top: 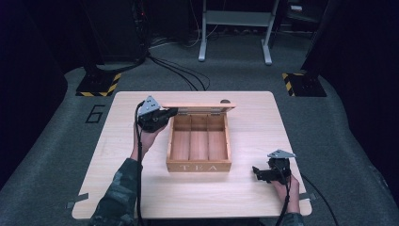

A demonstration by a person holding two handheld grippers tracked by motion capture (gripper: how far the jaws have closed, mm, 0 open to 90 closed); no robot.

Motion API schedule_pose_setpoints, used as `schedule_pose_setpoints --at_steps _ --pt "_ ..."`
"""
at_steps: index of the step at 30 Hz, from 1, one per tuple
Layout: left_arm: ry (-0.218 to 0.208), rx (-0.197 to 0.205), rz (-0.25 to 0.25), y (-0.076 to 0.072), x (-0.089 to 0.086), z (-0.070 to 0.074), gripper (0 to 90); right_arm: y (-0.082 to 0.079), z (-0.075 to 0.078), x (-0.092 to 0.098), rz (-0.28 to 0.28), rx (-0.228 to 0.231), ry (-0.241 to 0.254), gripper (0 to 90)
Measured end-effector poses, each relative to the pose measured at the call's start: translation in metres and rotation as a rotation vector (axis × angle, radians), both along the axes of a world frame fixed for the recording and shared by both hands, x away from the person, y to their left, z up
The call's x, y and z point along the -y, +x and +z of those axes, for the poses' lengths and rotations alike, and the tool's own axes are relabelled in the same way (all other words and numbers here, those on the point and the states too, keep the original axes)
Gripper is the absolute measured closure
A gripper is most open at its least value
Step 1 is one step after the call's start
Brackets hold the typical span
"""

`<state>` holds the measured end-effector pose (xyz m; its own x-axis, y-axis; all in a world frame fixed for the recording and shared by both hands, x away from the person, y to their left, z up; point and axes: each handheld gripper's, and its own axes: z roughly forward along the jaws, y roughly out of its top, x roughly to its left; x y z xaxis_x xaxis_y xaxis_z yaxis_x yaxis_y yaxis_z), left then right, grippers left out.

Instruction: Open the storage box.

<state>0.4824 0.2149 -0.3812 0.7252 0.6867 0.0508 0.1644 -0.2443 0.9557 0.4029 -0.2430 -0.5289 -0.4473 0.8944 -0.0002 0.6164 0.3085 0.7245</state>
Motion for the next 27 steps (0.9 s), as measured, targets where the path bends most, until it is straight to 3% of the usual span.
schedule_pose_setpoints --at_steps 27 --pt "0.002 -0.007 -0.007 -0.0017 -0.0002 0.0002 89.2 0.0000 0.0000 0.0000 0.000 0.000 0.000 4.1"
